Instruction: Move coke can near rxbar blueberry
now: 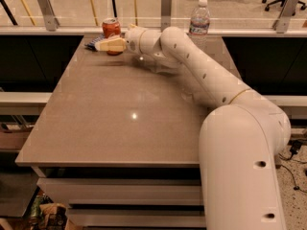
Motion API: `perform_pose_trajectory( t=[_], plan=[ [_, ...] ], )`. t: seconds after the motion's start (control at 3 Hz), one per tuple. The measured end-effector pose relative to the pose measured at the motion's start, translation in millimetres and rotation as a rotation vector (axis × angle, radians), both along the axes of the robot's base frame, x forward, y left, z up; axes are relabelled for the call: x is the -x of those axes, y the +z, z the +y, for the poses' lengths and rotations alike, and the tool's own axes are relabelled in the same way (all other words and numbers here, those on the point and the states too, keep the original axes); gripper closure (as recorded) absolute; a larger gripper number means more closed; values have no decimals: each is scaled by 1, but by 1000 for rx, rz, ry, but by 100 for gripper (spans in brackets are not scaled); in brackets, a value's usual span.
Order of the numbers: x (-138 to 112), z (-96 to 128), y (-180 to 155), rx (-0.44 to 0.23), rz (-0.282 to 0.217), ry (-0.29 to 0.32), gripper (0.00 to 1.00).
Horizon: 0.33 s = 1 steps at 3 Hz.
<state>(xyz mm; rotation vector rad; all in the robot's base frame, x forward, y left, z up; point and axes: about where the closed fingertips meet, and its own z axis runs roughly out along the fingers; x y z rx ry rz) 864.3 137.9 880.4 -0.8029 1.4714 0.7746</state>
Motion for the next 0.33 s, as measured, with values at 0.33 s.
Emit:
perform_pose_trajectory(
  t=[0.33],
  plan=[
    [0,0,0,0,0,0,0]
  ],
)
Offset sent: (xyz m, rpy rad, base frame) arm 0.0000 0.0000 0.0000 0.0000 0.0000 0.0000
